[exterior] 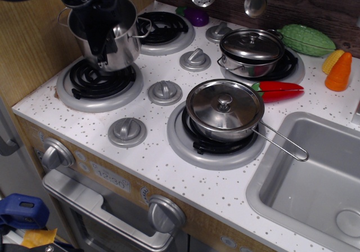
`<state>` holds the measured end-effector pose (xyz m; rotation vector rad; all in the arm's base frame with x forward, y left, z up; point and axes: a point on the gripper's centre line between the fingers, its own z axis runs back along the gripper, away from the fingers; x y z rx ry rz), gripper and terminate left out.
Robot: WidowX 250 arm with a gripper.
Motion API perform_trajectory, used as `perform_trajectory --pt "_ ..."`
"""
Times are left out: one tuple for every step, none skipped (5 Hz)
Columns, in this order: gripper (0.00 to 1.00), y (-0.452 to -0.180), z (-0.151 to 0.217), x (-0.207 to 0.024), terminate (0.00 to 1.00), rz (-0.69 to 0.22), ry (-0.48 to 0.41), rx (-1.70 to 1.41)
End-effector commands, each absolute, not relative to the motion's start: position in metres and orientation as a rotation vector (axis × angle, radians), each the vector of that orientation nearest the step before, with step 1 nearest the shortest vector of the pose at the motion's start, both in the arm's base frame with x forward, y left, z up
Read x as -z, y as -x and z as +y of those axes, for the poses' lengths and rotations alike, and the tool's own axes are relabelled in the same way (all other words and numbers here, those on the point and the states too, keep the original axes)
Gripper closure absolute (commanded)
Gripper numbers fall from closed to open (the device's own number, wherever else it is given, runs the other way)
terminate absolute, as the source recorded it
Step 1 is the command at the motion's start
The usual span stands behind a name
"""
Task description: Put pot on stove which is near stove
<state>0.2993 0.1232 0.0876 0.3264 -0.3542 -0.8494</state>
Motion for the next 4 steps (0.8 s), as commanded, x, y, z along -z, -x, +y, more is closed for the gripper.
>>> perform_trajectory --pt "1.0 -0.2974 0.1212 -0.1038 0.0 -0.38 -0.383 0.829" --pt "1.0 -0.2979 0.1254 -0.0994 0.0 -0.372 -0.374 0.831" --pt "0.0 -0.2992 0.1296 -0.0946 0.0 -0.381 -0.352 0.835" --pt "0.0 -0.2992 0.1296 -0.0946 1.0 -0.381 -0.352 0.835"
